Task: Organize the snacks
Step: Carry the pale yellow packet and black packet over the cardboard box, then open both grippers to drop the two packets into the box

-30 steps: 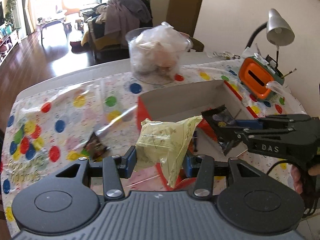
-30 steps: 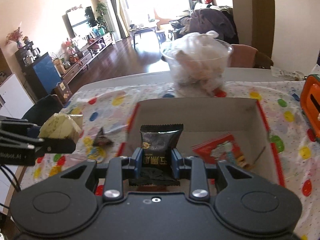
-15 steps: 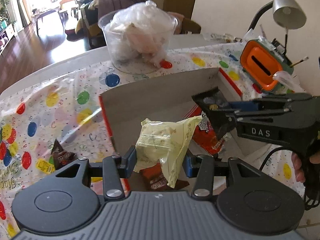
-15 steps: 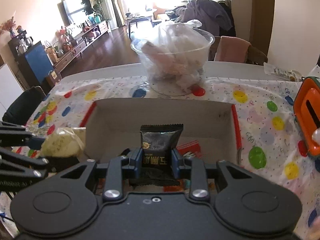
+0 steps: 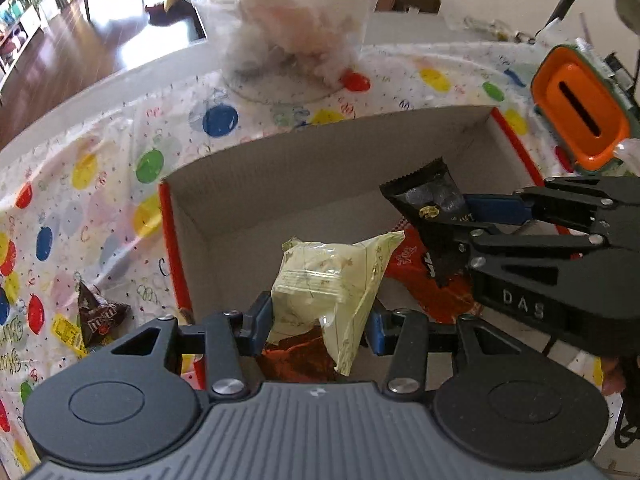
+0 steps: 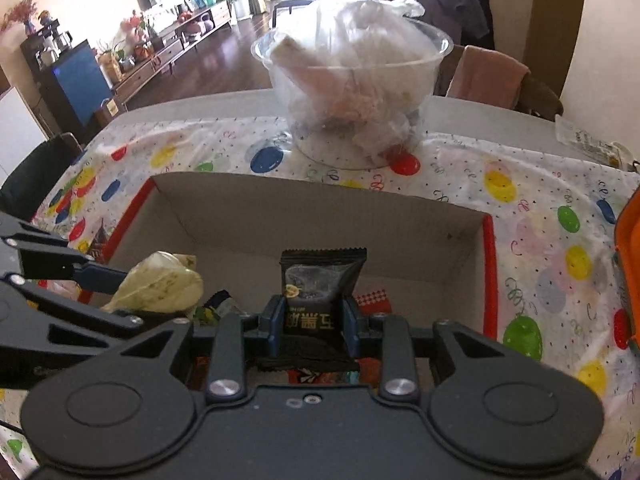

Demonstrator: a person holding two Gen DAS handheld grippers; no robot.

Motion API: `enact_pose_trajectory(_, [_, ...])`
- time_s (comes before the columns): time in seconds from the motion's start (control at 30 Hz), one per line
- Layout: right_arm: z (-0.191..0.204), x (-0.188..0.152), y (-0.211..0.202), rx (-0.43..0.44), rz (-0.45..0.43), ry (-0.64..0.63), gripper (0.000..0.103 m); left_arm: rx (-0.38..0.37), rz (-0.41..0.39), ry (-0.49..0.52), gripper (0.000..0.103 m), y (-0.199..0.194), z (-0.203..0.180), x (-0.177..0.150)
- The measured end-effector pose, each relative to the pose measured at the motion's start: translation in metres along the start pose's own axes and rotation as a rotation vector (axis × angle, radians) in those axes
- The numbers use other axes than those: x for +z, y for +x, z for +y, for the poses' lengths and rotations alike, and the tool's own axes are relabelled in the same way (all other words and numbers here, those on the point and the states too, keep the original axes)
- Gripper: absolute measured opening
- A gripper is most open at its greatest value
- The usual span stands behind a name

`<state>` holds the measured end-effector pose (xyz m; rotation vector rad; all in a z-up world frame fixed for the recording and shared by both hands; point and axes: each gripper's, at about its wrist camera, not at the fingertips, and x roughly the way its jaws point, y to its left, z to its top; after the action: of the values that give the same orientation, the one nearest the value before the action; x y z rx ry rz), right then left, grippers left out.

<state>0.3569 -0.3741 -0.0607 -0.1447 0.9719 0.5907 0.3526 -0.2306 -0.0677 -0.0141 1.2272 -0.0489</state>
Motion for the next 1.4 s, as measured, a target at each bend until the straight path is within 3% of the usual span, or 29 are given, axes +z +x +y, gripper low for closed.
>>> enact_pose_trajectory(0.43, [-0.008,-0.002,0.017,0.016,0.062,-0.011,0.032,0.008,0.167,-0.019,0.046,0.037,0.001,0.016])
enact_pose_trajectory(0.63, [-0.009,-0.003,0.017,0.021,0.067,-0.001,0.035,0.017,0.193,-0.016,0.047,0.042,0.000,0.014])
enact_pose_trajectory(0.93, [-0.006,-0.005,0.009,0.018,0.062,0.007,0.044,0.006,0.155,-0.017,0.051,0.037,0.001,0.010])
enact_pose_trajectory(1.07, [-0.005,-0.008,0.000,0.016,0.050,0.013,0.047,-0.001,0.120,-0.027,0.057,0.027,0.002,0.005])
enact_pose_trajectory(1.4, [-0.002,-0.017,-0.031,0.014,0.003,0.016,0.061,-0.032,0.006,-0.036,0.058,-0.005,0.004,-0.009])
